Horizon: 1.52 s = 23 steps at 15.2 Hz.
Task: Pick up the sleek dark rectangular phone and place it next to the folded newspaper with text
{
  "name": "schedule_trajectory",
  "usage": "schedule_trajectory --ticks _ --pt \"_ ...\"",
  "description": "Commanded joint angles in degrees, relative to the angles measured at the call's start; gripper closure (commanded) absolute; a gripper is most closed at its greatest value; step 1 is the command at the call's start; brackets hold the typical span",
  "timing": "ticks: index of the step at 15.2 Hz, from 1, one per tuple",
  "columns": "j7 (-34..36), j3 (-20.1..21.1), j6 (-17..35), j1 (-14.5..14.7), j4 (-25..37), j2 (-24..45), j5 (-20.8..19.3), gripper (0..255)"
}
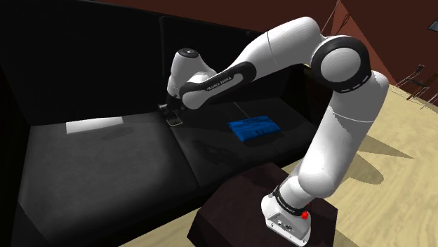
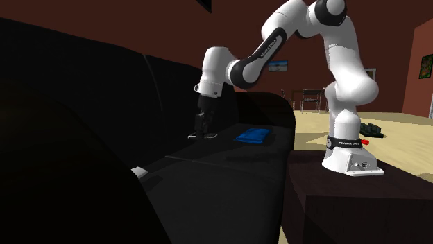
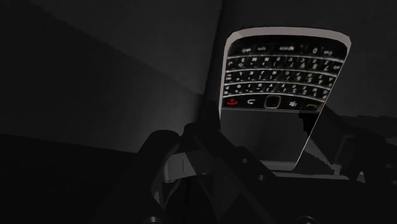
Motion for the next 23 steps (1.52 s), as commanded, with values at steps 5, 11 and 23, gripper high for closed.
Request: schedule_trajectory --ticks 5,11,23 --pt "-10.5 -1.7 2.7 -6.4 -4.4 -2.9 3.6 255" --pt "-21.3 -3.8 4.2 -12.4 -6.4 -4.2 7.4 255" --pt "-42.7 -7.8 3.7 -24.0 -3.0 -1.9 14.5 255"
